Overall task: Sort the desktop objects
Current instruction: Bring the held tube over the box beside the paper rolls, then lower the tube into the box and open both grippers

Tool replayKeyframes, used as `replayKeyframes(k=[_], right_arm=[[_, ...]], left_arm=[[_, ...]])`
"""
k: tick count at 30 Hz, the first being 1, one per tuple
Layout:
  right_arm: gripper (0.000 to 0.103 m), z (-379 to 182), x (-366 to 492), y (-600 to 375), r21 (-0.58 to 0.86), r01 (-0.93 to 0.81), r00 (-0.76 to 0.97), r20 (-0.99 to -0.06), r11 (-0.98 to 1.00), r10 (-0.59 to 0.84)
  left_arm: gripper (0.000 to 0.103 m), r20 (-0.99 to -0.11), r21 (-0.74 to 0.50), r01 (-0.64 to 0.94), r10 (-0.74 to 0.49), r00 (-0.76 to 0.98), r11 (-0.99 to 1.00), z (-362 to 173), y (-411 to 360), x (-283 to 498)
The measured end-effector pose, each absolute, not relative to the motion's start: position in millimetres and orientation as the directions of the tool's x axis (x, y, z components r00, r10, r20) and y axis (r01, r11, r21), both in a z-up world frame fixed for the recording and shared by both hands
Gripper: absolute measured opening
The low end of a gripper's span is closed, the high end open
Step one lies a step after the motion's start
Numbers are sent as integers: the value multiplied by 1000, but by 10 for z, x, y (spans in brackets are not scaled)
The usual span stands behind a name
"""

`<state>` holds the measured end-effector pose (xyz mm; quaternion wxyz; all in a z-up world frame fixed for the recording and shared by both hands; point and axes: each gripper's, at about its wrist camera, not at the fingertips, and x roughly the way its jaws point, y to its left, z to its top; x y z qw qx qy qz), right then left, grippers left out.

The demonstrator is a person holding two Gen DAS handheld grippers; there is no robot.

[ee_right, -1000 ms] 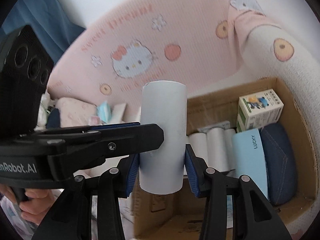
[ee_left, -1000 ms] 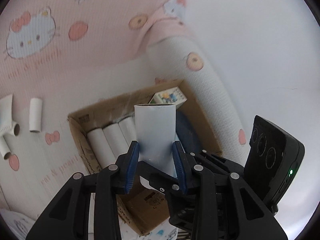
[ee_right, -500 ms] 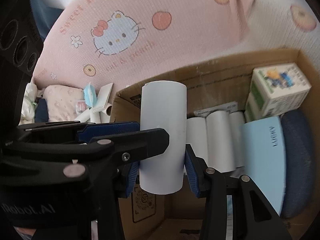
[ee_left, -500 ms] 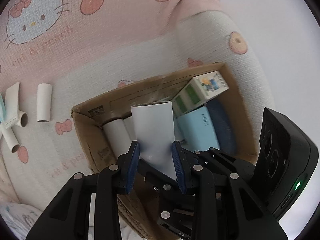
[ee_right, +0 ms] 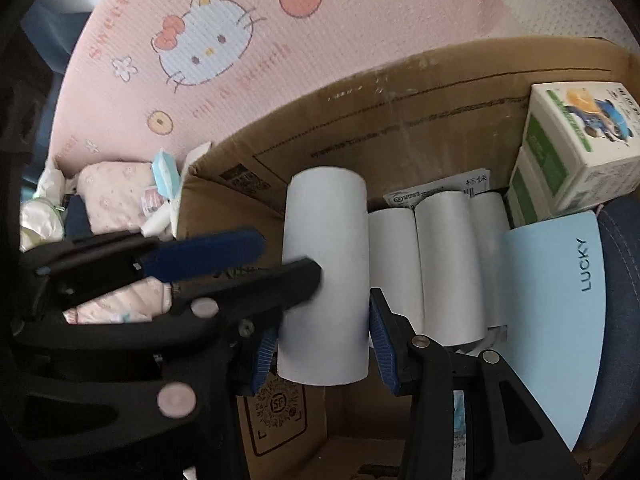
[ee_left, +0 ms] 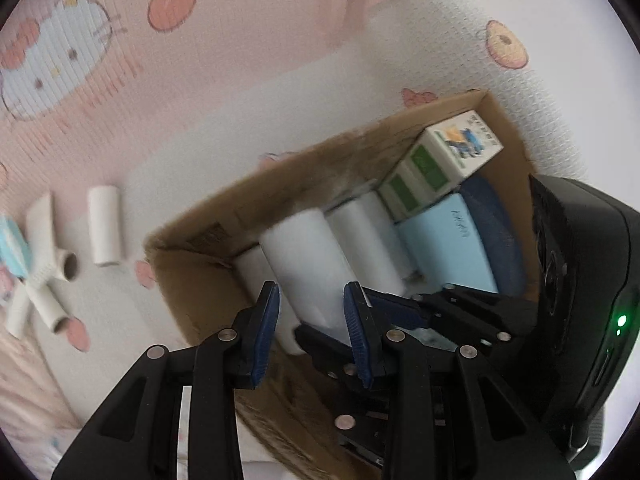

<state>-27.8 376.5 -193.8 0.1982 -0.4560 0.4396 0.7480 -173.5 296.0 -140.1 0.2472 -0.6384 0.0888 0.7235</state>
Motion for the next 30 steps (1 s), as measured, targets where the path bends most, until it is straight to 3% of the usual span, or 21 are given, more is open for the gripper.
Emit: replayKeyframes(k=[14,19,23,30], right_arm=[[41,-2143,-360,3828,437,-737,-442,-889,-516,-121],[56,-1973,-288,3828,402,-732,-443,-894,-550,-65],[56,-1837,-160,3832,402,-727,-461,-887,-556,-39],[56,-1705,178,3797,374,-754,-456,-890,-539,20]], left_arm=[[35,-967,-230,-455,255,8,-860,-1475,2821,-1938],[35,-966,-229,-455,258,-2,-860,-1440,2801,-1918],[35,-964,-233,-476,268,-5,-848,-1384,2843,-1868],[25,-958,-243,-519,288,-7,-820,-1334,2980,-1710]])
